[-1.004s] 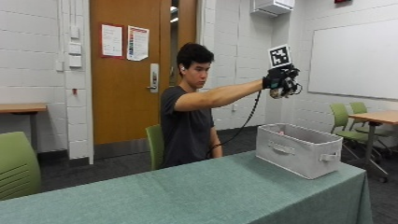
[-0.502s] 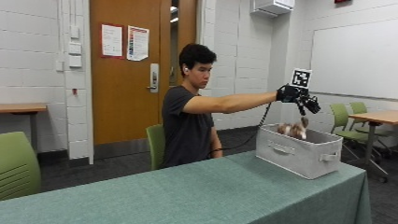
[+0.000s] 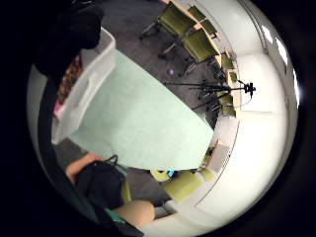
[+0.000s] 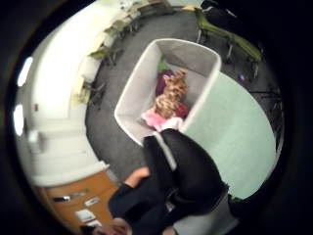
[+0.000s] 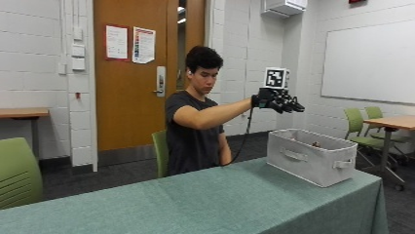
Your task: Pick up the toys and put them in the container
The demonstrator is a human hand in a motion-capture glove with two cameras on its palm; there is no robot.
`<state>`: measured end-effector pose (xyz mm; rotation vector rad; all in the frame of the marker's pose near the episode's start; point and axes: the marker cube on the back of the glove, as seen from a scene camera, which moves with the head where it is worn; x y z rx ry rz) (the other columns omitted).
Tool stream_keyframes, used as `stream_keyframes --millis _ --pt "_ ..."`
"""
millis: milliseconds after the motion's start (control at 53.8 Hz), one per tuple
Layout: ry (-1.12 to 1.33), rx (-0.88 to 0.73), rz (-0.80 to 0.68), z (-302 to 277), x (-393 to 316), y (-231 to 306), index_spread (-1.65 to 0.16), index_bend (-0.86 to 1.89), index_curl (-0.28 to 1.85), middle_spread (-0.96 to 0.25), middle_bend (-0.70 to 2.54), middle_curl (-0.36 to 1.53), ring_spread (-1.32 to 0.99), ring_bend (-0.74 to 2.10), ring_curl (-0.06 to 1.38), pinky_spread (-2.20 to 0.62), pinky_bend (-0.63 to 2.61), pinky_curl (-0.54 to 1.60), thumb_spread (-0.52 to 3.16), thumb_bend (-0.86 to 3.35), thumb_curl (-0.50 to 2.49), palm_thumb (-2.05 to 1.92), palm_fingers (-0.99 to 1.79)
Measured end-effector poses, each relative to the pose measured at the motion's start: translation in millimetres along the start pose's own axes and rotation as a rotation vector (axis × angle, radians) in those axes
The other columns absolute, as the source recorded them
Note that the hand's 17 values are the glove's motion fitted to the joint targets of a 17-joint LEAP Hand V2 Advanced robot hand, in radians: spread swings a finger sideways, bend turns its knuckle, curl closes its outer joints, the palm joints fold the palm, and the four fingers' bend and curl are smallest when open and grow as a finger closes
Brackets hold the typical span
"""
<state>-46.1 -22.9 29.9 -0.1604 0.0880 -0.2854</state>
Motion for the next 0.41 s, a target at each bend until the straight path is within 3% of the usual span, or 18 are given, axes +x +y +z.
stream_keyframes --millis 93,223,409 --pt "-0.048 0.0 -0.074 9.5 26.9 41.6 -0.31 0.2 0.46 -0.08 0.37 0.39 -0.2 0.49 0.2 -0.08 0.95 0.34 1.13 -0.02 0.12 -0.02 -0.09" --pt "-0.049 0.027 0.108 25.7 65.4 78.7 -0.29 0.17 0.45 -0.07 0.31 0.38 -0.2 0.41 0.19 -0.08 0.88 0.32 1.22 0.0 0.16 0.03 -0.09" --pt "-0.039 0.033 0.194 46.9 98.1 115.5 -0.28 0.14 0.42 -0.06 0.26 0.38 -0.19 0.34 0.2 -0.08 0.81 0.31 1.27 0.0 0.19 0.08 -0.08"
